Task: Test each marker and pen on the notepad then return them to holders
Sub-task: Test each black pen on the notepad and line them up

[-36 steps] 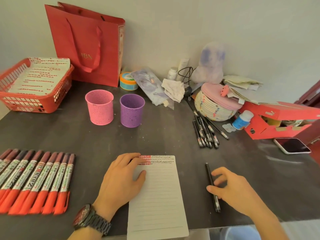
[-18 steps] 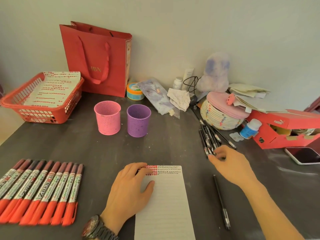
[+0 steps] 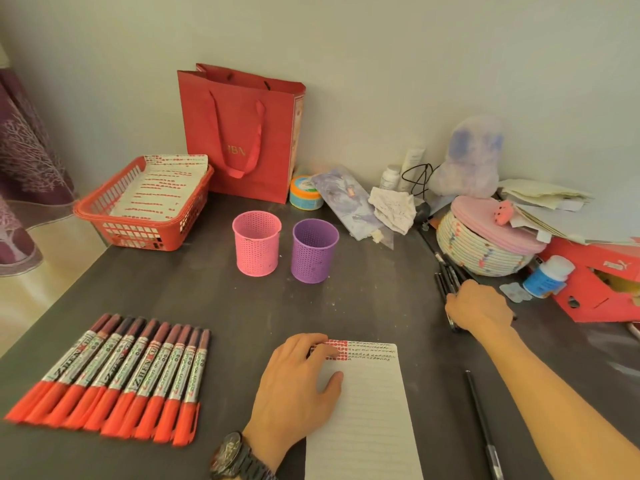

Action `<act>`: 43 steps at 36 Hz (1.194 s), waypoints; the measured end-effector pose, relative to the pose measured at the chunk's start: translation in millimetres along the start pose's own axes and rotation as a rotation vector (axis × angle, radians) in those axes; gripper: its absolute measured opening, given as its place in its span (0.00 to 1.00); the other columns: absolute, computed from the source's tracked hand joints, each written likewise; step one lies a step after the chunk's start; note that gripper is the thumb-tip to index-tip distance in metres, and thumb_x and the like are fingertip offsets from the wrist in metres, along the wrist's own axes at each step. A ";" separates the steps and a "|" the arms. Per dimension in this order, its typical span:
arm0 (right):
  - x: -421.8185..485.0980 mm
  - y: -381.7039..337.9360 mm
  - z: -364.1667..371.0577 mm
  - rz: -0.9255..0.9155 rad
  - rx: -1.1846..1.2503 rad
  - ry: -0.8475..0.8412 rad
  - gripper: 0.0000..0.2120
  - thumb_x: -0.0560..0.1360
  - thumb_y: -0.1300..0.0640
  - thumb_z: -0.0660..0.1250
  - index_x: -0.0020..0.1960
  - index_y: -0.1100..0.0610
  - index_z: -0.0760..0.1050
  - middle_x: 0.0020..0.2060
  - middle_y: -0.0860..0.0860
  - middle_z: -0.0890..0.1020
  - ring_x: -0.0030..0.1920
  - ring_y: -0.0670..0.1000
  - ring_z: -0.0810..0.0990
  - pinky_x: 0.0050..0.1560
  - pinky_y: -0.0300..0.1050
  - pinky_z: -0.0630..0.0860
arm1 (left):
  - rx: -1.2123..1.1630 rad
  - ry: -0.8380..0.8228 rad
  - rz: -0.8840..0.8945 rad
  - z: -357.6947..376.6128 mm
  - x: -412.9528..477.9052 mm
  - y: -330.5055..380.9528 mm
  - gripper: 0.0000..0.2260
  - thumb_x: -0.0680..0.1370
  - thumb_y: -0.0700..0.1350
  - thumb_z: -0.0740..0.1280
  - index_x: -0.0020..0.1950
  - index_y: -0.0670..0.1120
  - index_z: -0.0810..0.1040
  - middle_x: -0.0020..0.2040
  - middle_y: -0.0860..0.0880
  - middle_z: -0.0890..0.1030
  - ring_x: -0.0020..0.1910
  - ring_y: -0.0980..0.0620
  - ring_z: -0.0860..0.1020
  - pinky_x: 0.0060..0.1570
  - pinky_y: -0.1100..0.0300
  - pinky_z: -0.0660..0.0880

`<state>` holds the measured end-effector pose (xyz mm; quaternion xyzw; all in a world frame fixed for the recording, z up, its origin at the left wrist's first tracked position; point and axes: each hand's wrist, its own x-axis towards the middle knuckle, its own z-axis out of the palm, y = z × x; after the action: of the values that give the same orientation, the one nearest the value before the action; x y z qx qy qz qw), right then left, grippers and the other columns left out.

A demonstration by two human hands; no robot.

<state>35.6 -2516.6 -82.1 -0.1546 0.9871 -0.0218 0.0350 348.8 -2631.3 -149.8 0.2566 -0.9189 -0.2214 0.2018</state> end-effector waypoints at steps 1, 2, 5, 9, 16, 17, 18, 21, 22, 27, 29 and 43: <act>0.4 0.4 -0.6 0.004 0.014 -0.001 0.15 0.81 0.50 0.62 0.57 0.62 0.75 0.57 0.62 0.80 0.54 0.64 0.79 0.44 0.49 0.70 | 0.000 0.002 -0.001 -0.1 -0.2 0.4 0.19 0.75 0.62 0.57 0.62 0.58 0.77 0.64 0.62 0.74 0.66 0.59 0.70 0.66 0.61 0.65; -0.7 0.3 -1.9 0.005 0.046 0.002 0.14 0.81 0.50 0.61 0.53 0.62 0.74 0.55 0.63 0.81 0.51 0.64 0.78 0.43 0.49 0.69 | 0.001 0.005 -0.003 -0.3 -0.4 0.7 0.19 0.75 0.62 0.57 0.61 0.59 0.77 0.64 0.62 0.74 0.66 0.59 0.70 0.66 0.62 0.65; -10.4 0.7 -5.0 -0.043 0.263 0.015 0.14 0.83 0.50 0.60 0.48 0.61 0.74 0.50 0.62 0.83 0.47 0.62 0.78 0.43 0.49 0.68 | 0.003 -0.009 -0.010 -1.6 -1.5 1.6 0.20 0.76 0.62 0.56 0.63 0.59 0.76 0.66 0.63 0.72 0.67 0.61 0.68 0.67 0.64 0.61; -54.0 -4.0 -4.4 -0.107 0.712 -0.027 0.12 0.82 0.47 0.62 0.56 0.54 0.77 0.43 0.50 0.84 0.46 0.53 0.82 0.46 0.49 0.75 | -0.001 -0.017 -0.011 -2.0 -3.0 2.5 0.20 0.76 0.62 0.55 0.64 0.59 0.75 0.66 0.63 0.71 0.67 0.61 0.67 0.68 0.64 0.60; -155.6 -18.5 22.4 -0.173 1.258 -0.156 0.07 0.81 0.60 0.65 0.54 0.51 0.80 0.33 0.48 0.84 0.31 0.47 0.80 0.41 0.45 0.78 | -0.030 0.026 0.028 -5.3 -3.4 6.8 0.16 0.77 0.58 0.60 0.62 0.57 0.77 0.65 0.60 0.73 0.68 0.58 0.68 0.66 0.60 0.67; -165.3 -20.5 27.8 -0.174 1.283 -0.170 0.08 0.81 0.61 0.65 0.53 0.51 0.81 0.34 0.49 0.84 0.31 0.48 0.81 0.41 0.46 0.78 | -0.050 0.039 0.042 -6.3 -3.8 7.7 0.15 0.77 0.58 0.62 0.61 0.57 0.77 0.65 0.60 0.73 0.68 0.58 0.68 0.66 0.59 0.68; -174.0 -22.9 32.1 -0.180 1.295 -0.182 0.08 0.80 0.63 0.65 0.53 0.52 0.81 0.35 0.50 0.85 0.32 0.49 0.81 0.41 0.46 0.79 | -0.067 0.048 0.065 -7.3 -4.2 8.5 0.14 0.77 0.58 0.63 0.61 0.57 0.77 0.64 0.60 0.73 0.67 0.58 0.69 0.65 0.59 0.68; -193.0 -27.0 44.9 -0.227 1.303 -0.206 0.07 0.77 0.66 0.69 0.48 0.55 0.81 0.36 0.53 0.86 0.34 0.50 0.84 0.38 0.40 0.81 | -0.098 0.047 0.158 -8.7 -6.7 10.5 0.15 0.76 0.60 0.66 0.61 0.57 0.77 0.62 0.61 0.74 0.66 0.59 0.70 0.64 0.57 0.68; -197.5 -26.8 48.3 -0.240 1.307 -0.200 0.09 0.76 0.67 0.70 0.47 0.53 0.81 0.36 0.53 0.86 0.35 0.50 0.85 0.38 0.38 0.81 | -0.099 0.038 0.180 -9.0 -7.6 11.4 0.16 0.76 0.61 0.66 0.61 0.56 0.77 0.62 0.61 0.75 0.66 0.59 0.71 0.64 0.57 0.68; -208.2 -29.2 51.6 -0.404 1.260 -0.201 0.03 0.72 0.47 0.72 0.46 0.42 0.83 0.38 0.47 0.87 0.41 0.45 0.86 0.43 0.35 0.80 | -0.020 0.034 0.258 -7.7 -5.3 14.8 0.19 0.79 0.65 0.61 0.57 0.54 0.81 0.53 0.59 0.81 0.56 0.57 0.76 0.57 0.58 0.71; -208.1 -30.0 52.7 -0.422 1.250 -0.186 0.05 0.72 0.46 0.70 0.46 0.39 0.84 0.39 0.46 0.87 0.42 0.44 0.86 0.44 0.35 0.79 | 0.001 0.061 0.300 -6.4 -4.4 14.5 0.17 0.81 0.61 0.59 0.55 0.52 0.82 0.50 0.58 0.82 0.52 0.55 0.78 0.51 0.57 0.72; -200.1 -28.1 50.1 -0.451 1.321 -0.187 0.04 0.77 0.47 0.69 0.48 0.44 0.82 0.34 0.51 0.84 0.31 0.44 0.79 0.32 0.34 0.74 | 0.017 -0.044 0.269 -8.8 -3.1 18.8 0.11 0.83 0.51 0.56 0.55 0.49 0.76 0.47 0.53 0.77 0.42 0.53 0.73 0.39 0.55 0.72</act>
<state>238.0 -2483.6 -118.1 -0.3030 0.7040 -0.6101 0.2008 348.3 -2617.7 -133.8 0.1278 -0.9511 -0.1902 0.2071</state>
